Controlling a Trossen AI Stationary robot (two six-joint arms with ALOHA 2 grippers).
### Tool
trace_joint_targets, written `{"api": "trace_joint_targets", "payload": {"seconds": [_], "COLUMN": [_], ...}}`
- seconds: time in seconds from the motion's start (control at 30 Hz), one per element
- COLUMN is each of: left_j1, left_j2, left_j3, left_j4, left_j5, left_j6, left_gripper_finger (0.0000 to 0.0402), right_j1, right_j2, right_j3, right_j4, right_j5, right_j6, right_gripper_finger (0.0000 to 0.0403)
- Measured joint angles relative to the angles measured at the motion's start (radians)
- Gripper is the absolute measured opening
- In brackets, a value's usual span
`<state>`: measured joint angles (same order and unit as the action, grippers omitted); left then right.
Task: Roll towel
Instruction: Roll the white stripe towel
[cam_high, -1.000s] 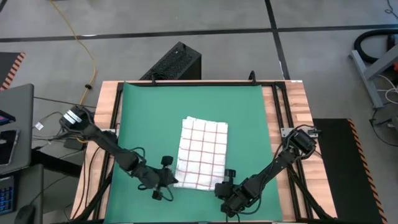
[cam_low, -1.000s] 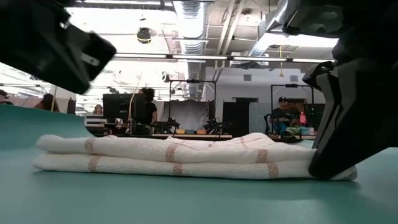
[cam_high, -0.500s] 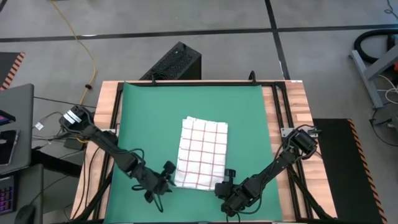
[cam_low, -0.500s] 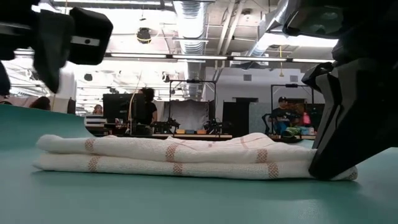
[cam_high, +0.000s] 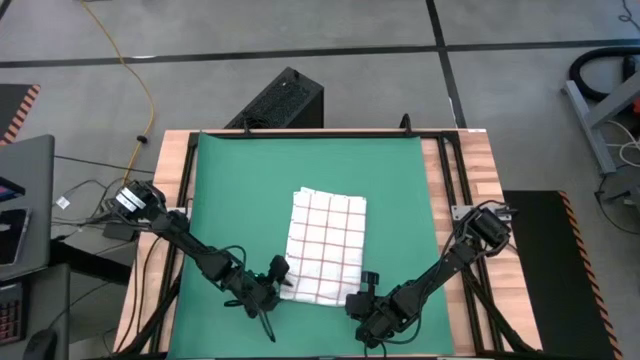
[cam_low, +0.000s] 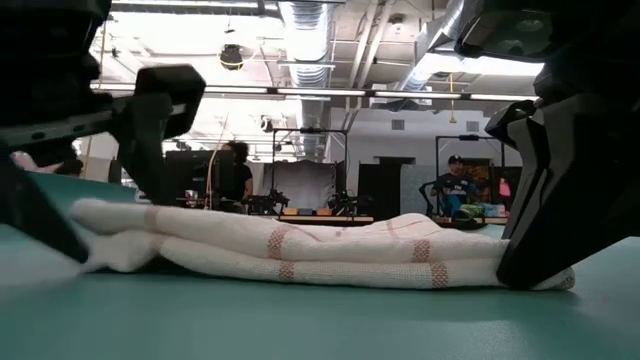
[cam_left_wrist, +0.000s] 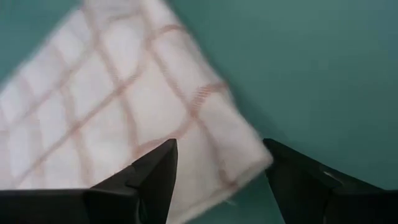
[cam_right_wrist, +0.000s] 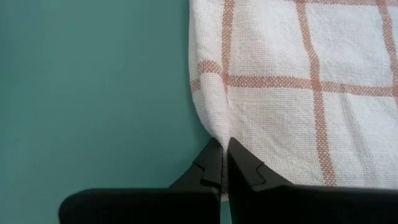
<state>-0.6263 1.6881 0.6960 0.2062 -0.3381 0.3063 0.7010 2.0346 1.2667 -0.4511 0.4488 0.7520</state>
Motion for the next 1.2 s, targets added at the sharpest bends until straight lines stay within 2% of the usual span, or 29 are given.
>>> {"api": "trace_joint_targets", "payload": {"seconds": [0.13, 0.3, 0.37, 0.47, 0.63, 0.67, 0.77, 0.97, 1.2], "left_j1": [0.007, 0.007, 0.01, 0.01, 0.012, 0.013, 0.014, 0.013, 0.037], "left_j2": [0.024, 0.045, 0.045, 0.047, 0.038, 0.031, 0.012, -0.045, -0.083], "left_j3": [0.002, 0.002, 0.002, 0.002, 0.001, 0.002, 0.01, 0.015, 0.016], "left_j4": [-0.003, -0.017, -0.018, -0.034, -0.056, -0.057, -0.061, -0.065, -0.069], "left_j5": [0.081, 0.04, 0.023, 0.023, 0.036, 0.035, 0.019, 0.001, 0.013], "left_j6": [-0.005, -0.095, -0.11, -0.147, -0.249, -0.271, -0.307, -0.336, -0.381], "left_gripper_finger": [0.0224, 0.0221, 0.0206, 0.0156, 0.003, 0.0017, 0.0014, 0.0008, 0.0006], "right_j1": [-0.001, -0.001, -0.001, -0.001, -0.002, -0.003, -0.005, -0.033, -0.072], "right_j2": [0.0, 0.0, 0.0, 0.0, -0.023, -0.029, -0.049, -0.124, -0.196], "right_j3": [0.0, 0.0, 0.0, 0.0, 0.0, 0.0, -0.002, -0.002, -0.001], "right_j4": [0.003, 0.006, 0.007, 0.008, 0.011, 0.01, 0.004, -0.009, -0.109], "right_j5": [-0.002, -0.003, -0.003, -0.003, -0.021, -0.034, -0.068, -0.201, -0.217], "right_j6": [0.0, 0.0, 0.0, 0.011, 0.018, 0.019, 0.019, 0.021, 0.042], "right_gripper_finger": [0.0024, 0.002, 0.0019, 0.0018, 0.0018, 0.0017, 0.0017, 0.0016, 0.0016]}}
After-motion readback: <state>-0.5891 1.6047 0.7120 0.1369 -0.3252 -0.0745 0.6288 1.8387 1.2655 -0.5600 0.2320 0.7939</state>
